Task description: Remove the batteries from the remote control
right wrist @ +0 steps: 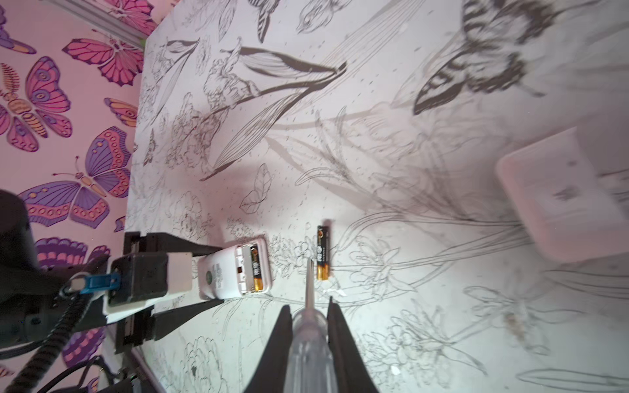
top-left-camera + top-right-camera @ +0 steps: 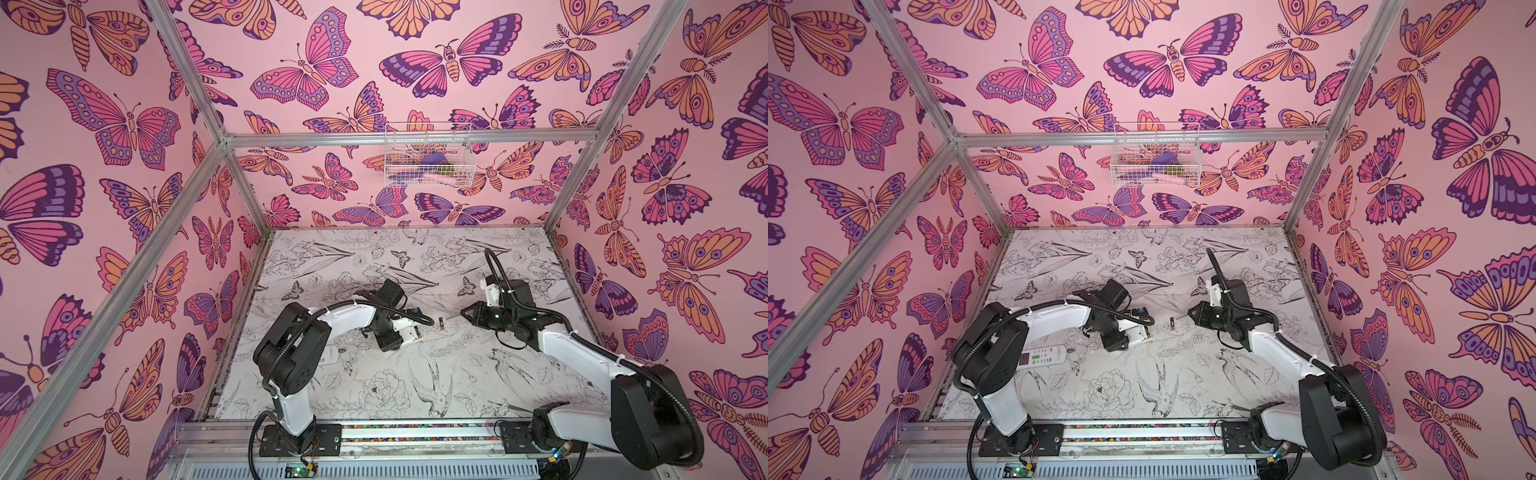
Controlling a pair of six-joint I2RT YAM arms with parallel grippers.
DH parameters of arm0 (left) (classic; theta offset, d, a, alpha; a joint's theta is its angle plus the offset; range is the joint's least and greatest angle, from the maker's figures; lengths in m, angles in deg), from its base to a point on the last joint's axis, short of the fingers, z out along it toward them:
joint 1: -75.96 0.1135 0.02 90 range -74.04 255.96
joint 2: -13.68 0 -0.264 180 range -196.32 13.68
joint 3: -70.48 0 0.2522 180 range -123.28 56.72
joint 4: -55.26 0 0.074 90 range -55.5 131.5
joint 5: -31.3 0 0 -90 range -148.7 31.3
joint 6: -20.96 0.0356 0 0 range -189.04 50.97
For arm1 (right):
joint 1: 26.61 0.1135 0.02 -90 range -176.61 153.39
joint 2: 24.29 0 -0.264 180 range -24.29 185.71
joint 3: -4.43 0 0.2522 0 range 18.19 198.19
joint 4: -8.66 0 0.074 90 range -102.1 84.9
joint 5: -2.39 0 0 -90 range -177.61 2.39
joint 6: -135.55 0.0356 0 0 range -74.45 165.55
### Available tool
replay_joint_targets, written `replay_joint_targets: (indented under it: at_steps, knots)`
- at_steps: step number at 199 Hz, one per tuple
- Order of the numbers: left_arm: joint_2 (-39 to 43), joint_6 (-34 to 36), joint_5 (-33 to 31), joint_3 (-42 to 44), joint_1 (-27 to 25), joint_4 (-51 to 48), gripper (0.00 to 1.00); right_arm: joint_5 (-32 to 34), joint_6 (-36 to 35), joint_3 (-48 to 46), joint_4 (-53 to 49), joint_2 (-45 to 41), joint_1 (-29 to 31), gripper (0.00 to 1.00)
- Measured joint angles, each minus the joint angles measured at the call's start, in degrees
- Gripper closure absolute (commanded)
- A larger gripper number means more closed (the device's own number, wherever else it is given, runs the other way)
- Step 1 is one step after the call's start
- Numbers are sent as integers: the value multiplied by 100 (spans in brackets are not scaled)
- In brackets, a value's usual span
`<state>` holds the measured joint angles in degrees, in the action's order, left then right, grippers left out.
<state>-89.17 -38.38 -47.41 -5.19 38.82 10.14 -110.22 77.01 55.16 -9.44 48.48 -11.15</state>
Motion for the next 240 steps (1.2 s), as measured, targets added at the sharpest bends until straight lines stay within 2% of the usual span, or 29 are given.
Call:
replay_joint_targets:
  at_steps: [30,92,184,240]
  knots:
    - [2,-2,2,-2,-2,-4,46,267,-225,24,-382,-66,-223,100]
    - [0,-4,2,-20,-7,-48,45,114,-450,219,-597,389,-269,100]
    - [0,-15,-28,-44,-72,-146,28,-146,-450,328,-584,566,-269,100]
    - [136,-28,-127,-63,-81,-153,19,-153,-439,306,-667,339,-269,100]
